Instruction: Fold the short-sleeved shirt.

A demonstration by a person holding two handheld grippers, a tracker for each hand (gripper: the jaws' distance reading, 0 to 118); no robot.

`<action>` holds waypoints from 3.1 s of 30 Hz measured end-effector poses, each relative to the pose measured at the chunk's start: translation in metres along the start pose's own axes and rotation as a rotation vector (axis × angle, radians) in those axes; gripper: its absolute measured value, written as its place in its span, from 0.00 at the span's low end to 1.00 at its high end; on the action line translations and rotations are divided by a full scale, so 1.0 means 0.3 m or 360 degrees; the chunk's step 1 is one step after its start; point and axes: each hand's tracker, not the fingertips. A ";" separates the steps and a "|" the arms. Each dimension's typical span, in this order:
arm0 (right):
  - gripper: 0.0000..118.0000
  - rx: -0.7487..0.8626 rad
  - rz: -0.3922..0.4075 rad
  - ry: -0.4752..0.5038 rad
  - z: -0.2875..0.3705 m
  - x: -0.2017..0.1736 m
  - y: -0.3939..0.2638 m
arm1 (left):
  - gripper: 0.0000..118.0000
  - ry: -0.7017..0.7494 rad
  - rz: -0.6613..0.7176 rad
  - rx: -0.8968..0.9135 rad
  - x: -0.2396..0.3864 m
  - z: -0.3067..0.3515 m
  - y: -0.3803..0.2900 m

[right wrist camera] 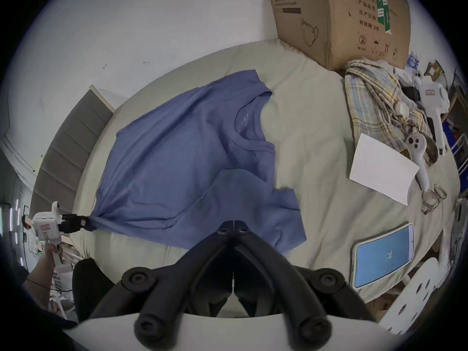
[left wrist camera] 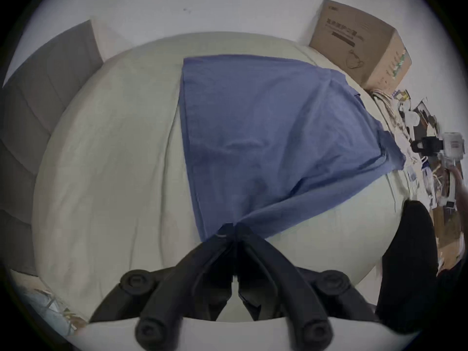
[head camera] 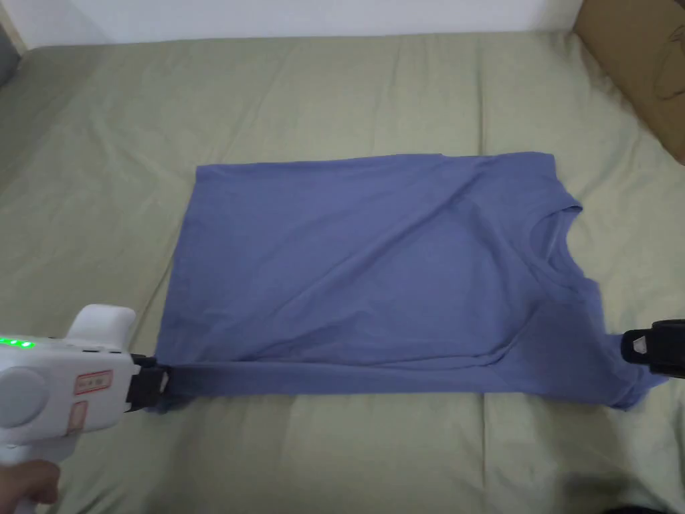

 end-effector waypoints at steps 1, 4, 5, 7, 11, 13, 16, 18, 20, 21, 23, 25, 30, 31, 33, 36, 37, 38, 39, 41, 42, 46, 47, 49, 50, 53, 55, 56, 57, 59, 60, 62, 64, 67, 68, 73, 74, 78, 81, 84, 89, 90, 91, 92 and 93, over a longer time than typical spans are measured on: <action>0.00 -0.0004 0.0002 0.0002 0.002 0.010 -0.004 | 0.00 -0.0004 0.0008 0.0032 0.014 0.013 -0.003; 0.00 -0.0022 0.0016 -0.0014 -0.009 0.042 -0.008 | 0.00 -0.0039 0.0037 0.0049 0.012 0.041 0.008; 0.04 -0.0036 0.0025 -0.0022 -0.018 0.050 -0.007 | 0.00 -0.0038 0.0032 0.0049 0.016 0.045 0.011; 0.84 -0.0195 0.0050 -0.0074 -0.072 0.073 -0.002 | 0.00 0.0016 -0.0005 0.0070 0.023 0.059 0.017; 0.92 -0.0318 -0.0059 -0.0122 -0.141 0.119 -0.004 | 0.00 0.0009 0.0000 0.0095 0.028 0.065 0.022; 0.89 -0.0342 -0.0059 -0.0156 -0.190 0.114 -0.024 | 0.00 0.0007 0.0016 0.0095 0.029 0.059 0.019; 0.07 -0.0312 -0.0001 -0.0095 -0.191 0.094 -0.031 | 0.00 0.0010 0.0032 0.0080 0.027 0.053 0.012; 0.05 -0.0268 0.0030 -0.0029 -0.188 0.122 -0.028 | 0.00 0.0016 0.0043 0.0073 0.024 0.052 0.004; 0.04 -0.0220 0.0097 -0.0047 -0.150 0.091 -0.028 | 0.00 0.0012 0.0054 0.0074 0.020 0.055 -0.004; 0.04 -0.0191 0.0130 -0.0070 -0.109 0.043 -0.031 | 0.00 0.0012 0.0060 0.0077 0.019 0.056 -0.005; 0.04 -0.0155 0.0150 -0.0066 -0.075 0.025 -0.029 | 0.00 0.0010 0.0072 0.0087 0.018 0.060 -0.006; 0.04 -0.0144 0.0108 -0.0007 -0.073 0.067 0.000 | 0.00 0.0022 0.0068 0.0116 0.021 0.072 0.001; 0.04 -0.0021 0.0158 -0.0024 -0.006 0.006 0.100 | 0.00 0.0022 0.0067 0.0225 -0.001 0.097 0.105; 0.04 -0.0014 0.0165 -0.0019 -0.008 -0.006 0.148 | 0.00 0.0052 0.0058 0.0256 -0.008 0.093 0.151; 0.04 -0.0020 0.0176 -0.0021 -0.038 -0.032 0.262 | 0.00 0.0046 0.0030 0.0254 -0.032 0.059 0.267; 0.04 -0.0046 0.0181 -0.0059 -0.138 -0.051 0.453 | 0.00 0.0153 -0.0129 0.0277 -0.050 -0.029 0.457; 0.04 -0.0066 0.0186 -0.0083 -0.186 -0.049 0.512 | 0.00 0.0163 -0.0146 0.0256 -0.061 -0.073 0.517; 0.04 -0.0110 0.0171 -0.0090 -0.235 -0.044 0.562 | 0.00 0.0167 -0.0150 0.0252 -0.072 -0.113 0.564; 0.04 -0.0155 0.0131 -0.0077 -0.295 -0.034 0.606 | 0.00 0.0158 -0.0146 0.0231 -0.088 -0.160 0.609; 0.04 -0.0208 0.0045 -0.0072 -0.412 -0.009 0.662 | 0.00 0.0205 -0.0160 0.0179 -0.101 -0.255 0.667; 0.05 -0.0210 0.0015 -0.0103 -0.465 -0.005 0.678 | 0.00 0.0261 -0.0184 0.0166 -0.101 -0.297 0.681; 0.21 -0.0211 0.0077 -0.0199 -0.598 -0.031 0.675 | 0.07 0.0239 -0.0143 0.0097 -0.103 -0.417 0.677; 0.42 -0.0195 0.0114 -0.0236 -0.610 -0.041 0.665 | 0.17 0.0241 -0.0132 0.0085 -0.103 -0.433 0.668; 0.97 -0.0141 0.0184 -0.0341 -0.608 -0.061 0.632 | 0.80 0.0239 -0.0115 0.0065 -0.109 -0.440 0.644; 1.00 -0.0110 0.0193 -0.0360 -0.599 -0.065 0.615 | 0.98 0.0233 -0.0099 0.0050 -0.114 -0.442 0.632; 0.96 0.0040 0.0154 -0.0239 -0.510 -0.078 0.567 | 0.99 0.0164 -0.0029 0.0144 -0.117 -0.347 0.580; 0.96 0.0093 0.0137 -0.0199 -0.441 -0.087 0.521 | 0.99 0.0102 0.0048 0.0187 -0.117 -0.272 0.542; 0.96 0.0119 0.0140 -0.0173 -0.404 -0.093 0.494 | 0.99 0.0075 0.0102 0.0203 -0.117 -0.231 0.519; 0.96 0.0131 0.0143 -0.0157 -0.367 -0.114 0.481 | 0.99 0.0061 0.0149 0.0211 -0.114 -0.194 0.493; 0.95 0.0150 0.0143 -0.0110 -0.299 -0.124 0.426 | 0.96 0.0048 0.0261 0.0163 -0.112 -0.113 0.429; 0.88 0.0180 0.0136 -0.0033 -0.264 -0.126 0.395 | 0.86 -0.0024 0.0296 0.0200 -0.122 -0.097 0.398; 0.39 0.0234 0.0123 0.0041 -0.210 -0.131 0.343 | 0.30 -0.0075 0.0329 0.0273 -0.112 -0.035 0.324; 0.00 0.0206 0.0143 0.0021 -0.195 -0.122 0.302 | 0.00 0.0076 0.0286 0.0280 -0.107 0.003 0.279; 0.00 0.0143 0.0144 0.0004 -0.178 -0.128 0.304 | 0.00 0.0060 0.0377 0.0235 -0.122 0.019 0.235; 0.00 0.0124 0.0116 0.0004 -0.185 -0.120 0.286 | 0.00 0.0064 0.0420 0.0206 -0.126 -0.006 0.226; 0.00 0.0085 -0.0138 0.0119 -0.199 -0.055 0.248 | 0.34 0.0092 0.0522 0.0128 -0.169 -0.124 0.256; 0.00 0.0084 -0.0139 0.0121 -0.200 -0.046 0.249 | 0.72 0.0122 0.0535 0.0120 -0.176 -0.147 0.266; 0.00 0.0059 -0.0098 0.0094 -0.213 -0.030 0.237 | 0.99 0.0151 0.0584 0.0063 -0.190 -0.245 0.288; 0.00 0.0036 -0.0089 0.0072 -0.230 -0.023 0.234 | 0.94 0.0132 0.0594 -0.0142 -0.177 -0.340 0.285; 0.00 0.0028 -0.0114 0.0077 -0.242 -0.012 0.230 | 0.19 0.0161 0.0370 0.0000 -0.117 -0.298 0.293; 0.00 0.0023 -0.0094 0.0067 -0.259 -0.003 0.225 | 0.00 0.0156 0.0175 0.0135 -0.068 -0.200 0.311; 0.00 0.0026 -0.0087 0.0066 -0.259 -0.002 0.228 | 0.00 0.0162 0.0184 0.0123 -0.071 -0.189 0.314; 0.00 0.0034 -0.0080 0.0067 -0.259 0.002 0.235 | 0.00 0.0169 0.0190 0.0129 -0.081 -0.182 0.319; 0.00 0.0043 -0.0077 0.0066 -0.257 0.004 0.245 | 0.00 0.0164 0.0203 0.0132 -0.093 -0.177 0.338; 0.00 0.0056 -0.0070 0.0082 -0.255 0.010 0.256 | 0.00 0.0180 0.0218 0.0142 -0.106 -0.171 0.344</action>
